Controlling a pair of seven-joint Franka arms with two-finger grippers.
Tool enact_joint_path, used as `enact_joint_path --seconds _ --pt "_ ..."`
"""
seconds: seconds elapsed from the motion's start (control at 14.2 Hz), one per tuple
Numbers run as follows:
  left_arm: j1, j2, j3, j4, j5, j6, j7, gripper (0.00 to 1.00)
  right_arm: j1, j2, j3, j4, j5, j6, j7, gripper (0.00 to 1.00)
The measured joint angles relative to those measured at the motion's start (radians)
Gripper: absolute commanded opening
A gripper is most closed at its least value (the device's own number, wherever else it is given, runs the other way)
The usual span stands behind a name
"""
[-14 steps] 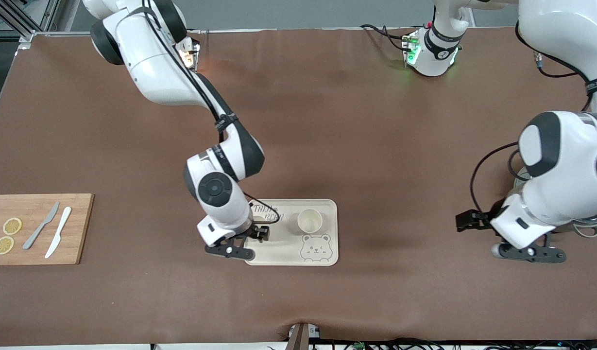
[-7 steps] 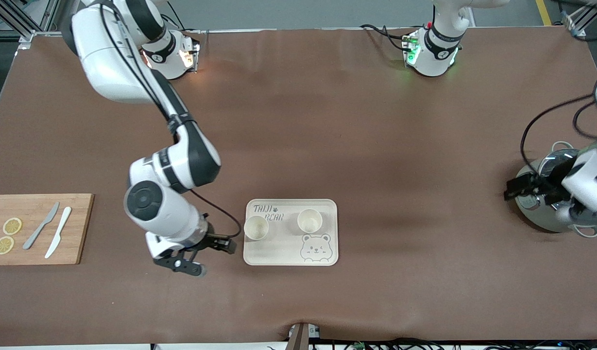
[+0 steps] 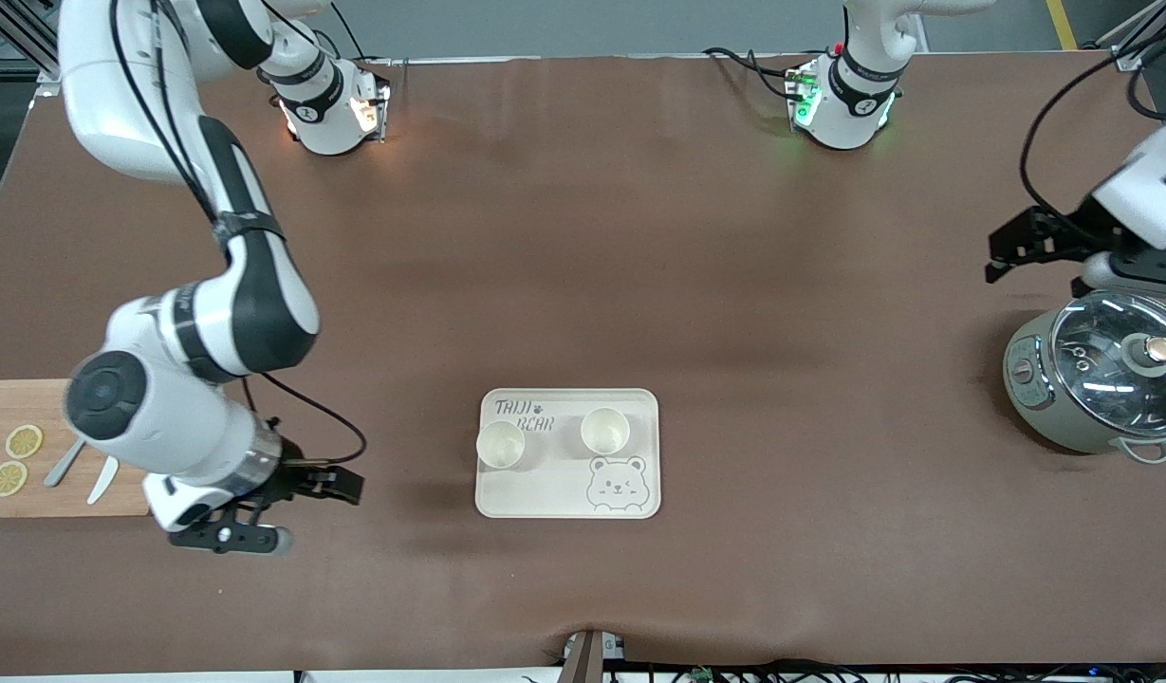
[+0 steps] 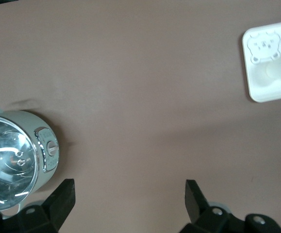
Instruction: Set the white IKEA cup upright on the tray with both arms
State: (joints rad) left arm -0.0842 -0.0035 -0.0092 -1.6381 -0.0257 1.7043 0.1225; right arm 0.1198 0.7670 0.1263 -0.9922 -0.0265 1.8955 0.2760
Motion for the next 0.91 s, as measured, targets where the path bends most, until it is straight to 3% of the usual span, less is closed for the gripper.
enact_joint_path --seconds 0.28,0.7,0.91 --pt "0.002 0.002 -0.031 -0.01 0.005 0.003 -0.024 1.0 -0.06 -0.061 0.0 -0.05 0.0 -0.059 -0.033 1.0" --pt "0.003 0.004 -0.038 -0.009 0.005 0.01 -0.053 1.0 -0.123 -0.305 0.0 -0.438 -0.001 0.107 -0.055 1.0" --pt "0.003 0.009 -0.038 -0.009 0.005 0.01 -0.054 1.0 -0.153 -0.409 0.0 -0.547 -0.001 0.111 -0.078 1.0"
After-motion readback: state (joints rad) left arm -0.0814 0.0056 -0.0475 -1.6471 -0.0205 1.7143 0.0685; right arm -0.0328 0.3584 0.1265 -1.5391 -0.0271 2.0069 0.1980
